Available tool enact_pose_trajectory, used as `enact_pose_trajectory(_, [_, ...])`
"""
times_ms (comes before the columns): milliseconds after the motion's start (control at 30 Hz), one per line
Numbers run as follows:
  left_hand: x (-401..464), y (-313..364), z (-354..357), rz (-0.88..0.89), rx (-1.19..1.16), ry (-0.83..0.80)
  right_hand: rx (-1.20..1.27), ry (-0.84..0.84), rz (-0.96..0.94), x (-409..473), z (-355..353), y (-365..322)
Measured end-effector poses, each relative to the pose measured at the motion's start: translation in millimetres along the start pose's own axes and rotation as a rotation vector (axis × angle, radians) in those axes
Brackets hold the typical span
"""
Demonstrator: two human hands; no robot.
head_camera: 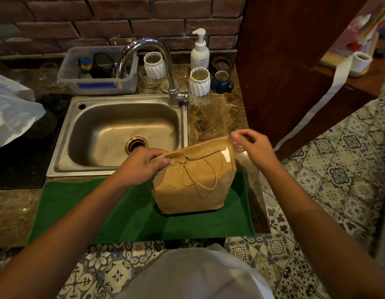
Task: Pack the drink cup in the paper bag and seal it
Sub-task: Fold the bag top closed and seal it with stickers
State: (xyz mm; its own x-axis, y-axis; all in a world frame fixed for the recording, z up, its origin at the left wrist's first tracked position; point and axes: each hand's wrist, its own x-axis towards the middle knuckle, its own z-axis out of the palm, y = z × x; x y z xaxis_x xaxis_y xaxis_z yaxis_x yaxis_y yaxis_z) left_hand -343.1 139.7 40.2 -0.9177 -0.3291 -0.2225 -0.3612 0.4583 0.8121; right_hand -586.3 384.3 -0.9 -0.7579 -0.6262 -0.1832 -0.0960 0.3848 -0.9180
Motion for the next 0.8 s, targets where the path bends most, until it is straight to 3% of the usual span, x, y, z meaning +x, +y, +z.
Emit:
enact_pose_trajectory(67, [2, 0, 0, -0.002, 0.022, 0.02, -0.044, 0.265, 0.102, 10, -19, 22])
enact_pose_trajectory(133, [2, -1, 2, -0.009, 0.042, 0.037, -0.2, 0.411, 0.245, 22, -40, 50])
enact_pose_trajectory(233, [1, -4, 4, -0.031, 0.023, 0.048, -0.397, 0.283, 0.436, 32, -53, 84])
enact_pose_trajectory(333, [-1, -5, 6, -0.062, 0.01, 0.058, -0.521, 0.166, 0.465, 40, -49, 101])
enact_pose_trajectory(600, [-5, 1, 10, -0.085, -0.006, 0.089, -0.753, 0.148, 0.415, 63, -32, 101])
enact_pose_trajectory(800, [-9, 1, 12, -0.094, -0.035, 0.095, -0.82, 0.222, 0.397, 71, -30, 98])
